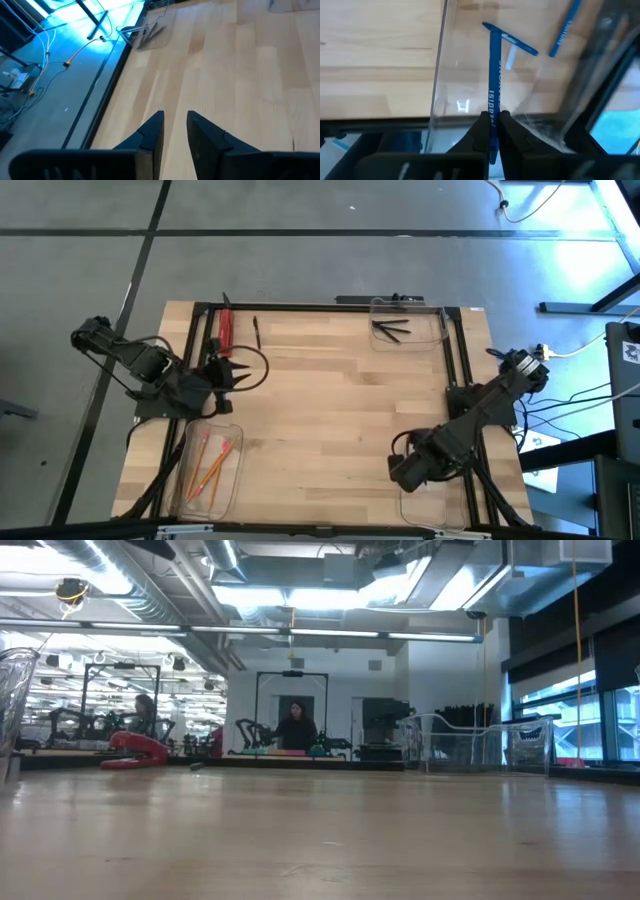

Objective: Sort crayons/erasers/pens/pencils in bins
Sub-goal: Put the blue crayon into the bottom right transparent bin, then put the black pen into the top transparent bin

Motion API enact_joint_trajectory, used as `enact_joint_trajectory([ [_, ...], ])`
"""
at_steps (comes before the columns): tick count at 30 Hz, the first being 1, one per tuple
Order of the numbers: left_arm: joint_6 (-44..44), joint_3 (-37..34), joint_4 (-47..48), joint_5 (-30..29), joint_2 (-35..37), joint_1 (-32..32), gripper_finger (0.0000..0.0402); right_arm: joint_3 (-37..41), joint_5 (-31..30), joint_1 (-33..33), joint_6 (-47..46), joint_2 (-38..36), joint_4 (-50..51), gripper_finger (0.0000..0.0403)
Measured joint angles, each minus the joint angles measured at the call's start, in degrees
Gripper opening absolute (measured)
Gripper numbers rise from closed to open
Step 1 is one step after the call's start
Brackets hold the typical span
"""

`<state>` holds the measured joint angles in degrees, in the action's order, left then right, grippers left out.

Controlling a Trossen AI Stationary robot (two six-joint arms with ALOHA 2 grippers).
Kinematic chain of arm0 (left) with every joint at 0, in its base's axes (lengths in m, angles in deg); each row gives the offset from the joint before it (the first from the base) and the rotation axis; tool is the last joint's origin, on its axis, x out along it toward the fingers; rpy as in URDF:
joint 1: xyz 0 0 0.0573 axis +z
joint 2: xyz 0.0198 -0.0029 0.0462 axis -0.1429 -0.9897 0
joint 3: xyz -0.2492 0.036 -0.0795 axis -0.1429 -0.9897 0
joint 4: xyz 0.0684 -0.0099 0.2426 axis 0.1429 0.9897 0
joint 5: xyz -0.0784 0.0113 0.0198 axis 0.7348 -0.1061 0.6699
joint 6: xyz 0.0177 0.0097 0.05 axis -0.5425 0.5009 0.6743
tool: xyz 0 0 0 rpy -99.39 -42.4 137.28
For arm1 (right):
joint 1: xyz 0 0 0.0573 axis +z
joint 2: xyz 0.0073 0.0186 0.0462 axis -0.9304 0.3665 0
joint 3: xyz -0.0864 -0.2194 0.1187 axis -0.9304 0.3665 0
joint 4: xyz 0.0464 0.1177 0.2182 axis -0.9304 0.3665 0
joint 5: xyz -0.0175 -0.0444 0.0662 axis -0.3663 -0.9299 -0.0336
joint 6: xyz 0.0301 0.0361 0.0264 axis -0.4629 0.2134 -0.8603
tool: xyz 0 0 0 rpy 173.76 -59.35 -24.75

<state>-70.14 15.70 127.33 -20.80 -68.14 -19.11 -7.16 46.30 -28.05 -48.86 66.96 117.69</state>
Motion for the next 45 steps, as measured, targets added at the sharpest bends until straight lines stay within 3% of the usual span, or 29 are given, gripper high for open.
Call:
enact_joint_trajectory([
  [11,0.01,0.00,0.00,1.35,0.00,0.06,0.0077,14.11,0.94,0.00,0.41,0.02,-10.69,0.0021],
  [21,0.03,0.00,0.34,1.76,0.00,0.06,0.0077,19.25,2.41,-0.02,1.72,0.04,-14.68,0.0038],
  [38,-1.48,0.00,1.07,2.51,0.38,0.93,0.0077,16.67,2.51,-0.45,-1.26,-0.70,-16.43,0.0138],
  [45,-7.82,0.16,1.25,7.75,1.55,8.46,0.0077,6.25,-6.16,-0.52,-1.42,-2.73,-5.50,0.0140],
])
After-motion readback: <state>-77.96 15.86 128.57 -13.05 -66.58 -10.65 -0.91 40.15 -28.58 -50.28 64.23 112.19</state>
